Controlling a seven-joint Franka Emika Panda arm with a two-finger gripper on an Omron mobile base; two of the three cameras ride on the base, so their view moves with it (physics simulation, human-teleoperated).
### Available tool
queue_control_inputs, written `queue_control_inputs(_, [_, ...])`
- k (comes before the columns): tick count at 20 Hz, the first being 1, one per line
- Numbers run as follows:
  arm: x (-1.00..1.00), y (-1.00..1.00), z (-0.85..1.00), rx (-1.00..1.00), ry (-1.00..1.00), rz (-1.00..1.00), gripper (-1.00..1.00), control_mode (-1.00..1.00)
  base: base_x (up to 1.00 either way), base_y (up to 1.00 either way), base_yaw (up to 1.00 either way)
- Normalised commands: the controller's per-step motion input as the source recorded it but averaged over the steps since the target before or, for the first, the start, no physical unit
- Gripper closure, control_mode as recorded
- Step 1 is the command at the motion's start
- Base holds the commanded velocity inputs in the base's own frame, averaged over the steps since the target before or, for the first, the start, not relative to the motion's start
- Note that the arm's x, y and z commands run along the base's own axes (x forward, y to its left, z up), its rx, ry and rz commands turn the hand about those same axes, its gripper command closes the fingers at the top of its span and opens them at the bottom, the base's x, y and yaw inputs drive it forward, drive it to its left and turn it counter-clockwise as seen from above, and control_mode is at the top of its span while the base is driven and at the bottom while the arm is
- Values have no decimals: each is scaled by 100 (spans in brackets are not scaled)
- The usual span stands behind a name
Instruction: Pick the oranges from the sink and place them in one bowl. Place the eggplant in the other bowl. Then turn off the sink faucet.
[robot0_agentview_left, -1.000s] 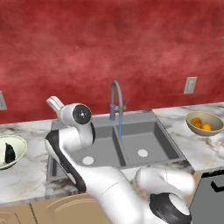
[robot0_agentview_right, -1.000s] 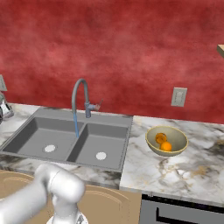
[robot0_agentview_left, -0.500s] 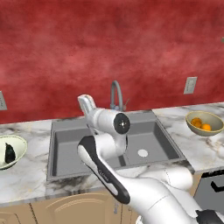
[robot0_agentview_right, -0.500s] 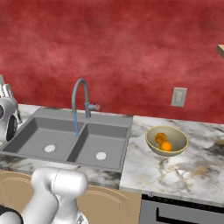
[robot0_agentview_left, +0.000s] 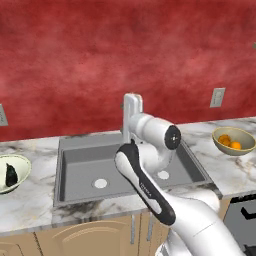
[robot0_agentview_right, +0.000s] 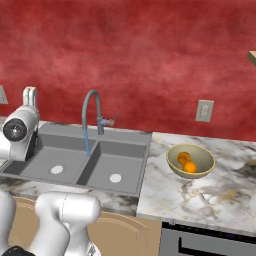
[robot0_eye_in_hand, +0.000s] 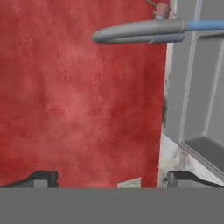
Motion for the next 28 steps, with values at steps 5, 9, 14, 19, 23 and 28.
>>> queue_control_inputs(5, [0, -100, 82, 37, 19, -13, -100, -100, 0, 0, 0])
queue_control_inputs(9, [-8, -100, 55, 30, 28, -18, -100, -100, 0, 0, 0])
queue_control_inputs(14, [-1, -100, 19, 10, 35, -20, -100, -100, 0, 0, 0])
queue_control_inputs(19, [0, -67, 1, 0, 24, -10, -100, -100, 0, 0, 0])
queue_control_inputs(23, [6, -46, -34, 0, 7, 0, -100, -100, 0, 0, 0])
queue_control_inputs(28, [18, -31, -51, 0, 4, 1, -100, -100, 0, 0, 0])
